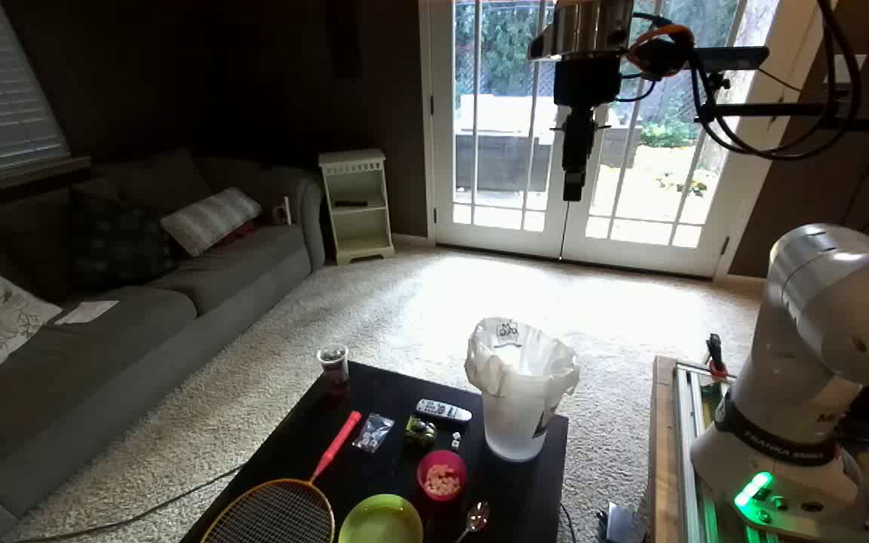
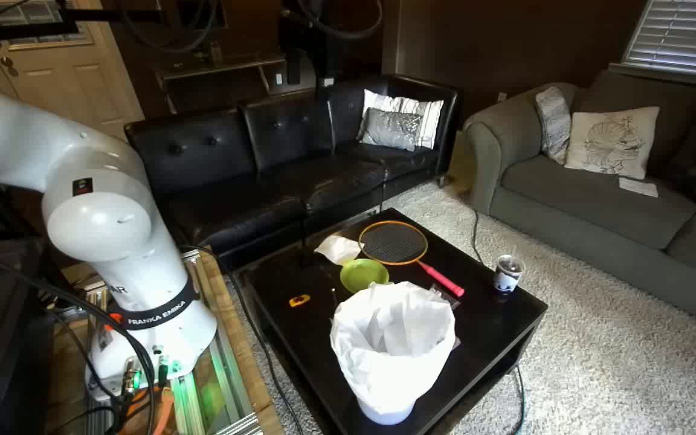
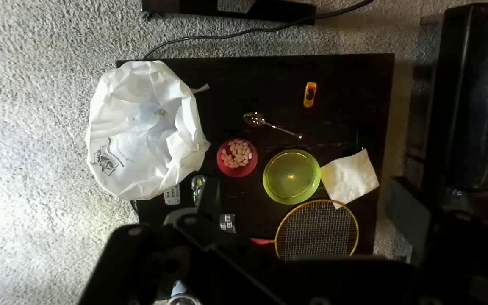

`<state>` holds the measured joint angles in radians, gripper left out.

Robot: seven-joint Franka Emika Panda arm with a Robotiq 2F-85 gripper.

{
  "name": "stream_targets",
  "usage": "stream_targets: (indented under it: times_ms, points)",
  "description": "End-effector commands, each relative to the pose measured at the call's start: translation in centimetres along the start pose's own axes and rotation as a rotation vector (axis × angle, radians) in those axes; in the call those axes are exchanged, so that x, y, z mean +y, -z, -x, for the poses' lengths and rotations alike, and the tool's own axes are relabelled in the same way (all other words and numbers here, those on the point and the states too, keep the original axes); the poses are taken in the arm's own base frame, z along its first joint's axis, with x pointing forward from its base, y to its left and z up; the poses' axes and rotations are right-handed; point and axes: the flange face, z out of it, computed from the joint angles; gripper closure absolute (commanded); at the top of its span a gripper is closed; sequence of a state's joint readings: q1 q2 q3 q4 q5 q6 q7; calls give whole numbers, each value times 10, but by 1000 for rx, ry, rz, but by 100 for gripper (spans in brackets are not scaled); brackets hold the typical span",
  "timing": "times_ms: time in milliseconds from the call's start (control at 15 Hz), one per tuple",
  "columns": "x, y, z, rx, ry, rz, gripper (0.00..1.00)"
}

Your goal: Pick up the orange object

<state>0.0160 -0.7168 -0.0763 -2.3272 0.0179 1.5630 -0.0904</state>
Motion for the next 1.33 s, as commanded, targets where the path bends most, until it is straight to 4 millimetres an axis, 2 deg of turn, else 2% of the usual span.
stream_targets:
  times_ms: [0, 333, 400, 533, 933, 1200, 1267]
  points:
    - [0, 1, 0, 0, 0, 0, 0]
    - [0, 1, 0, 0, 0, 0, 0]
    - [-6, -15, -12, -57, 4, 4, 0]
    - [-33, -49, -35, -95, 93, -21, 0]
    - [-141, -156, -101, -141, 421, -93, 0]
    - [-214, -240, -122, -234, 527, -109, 0]
    - [-225, -260, -122, -268, 543, -98, 0]
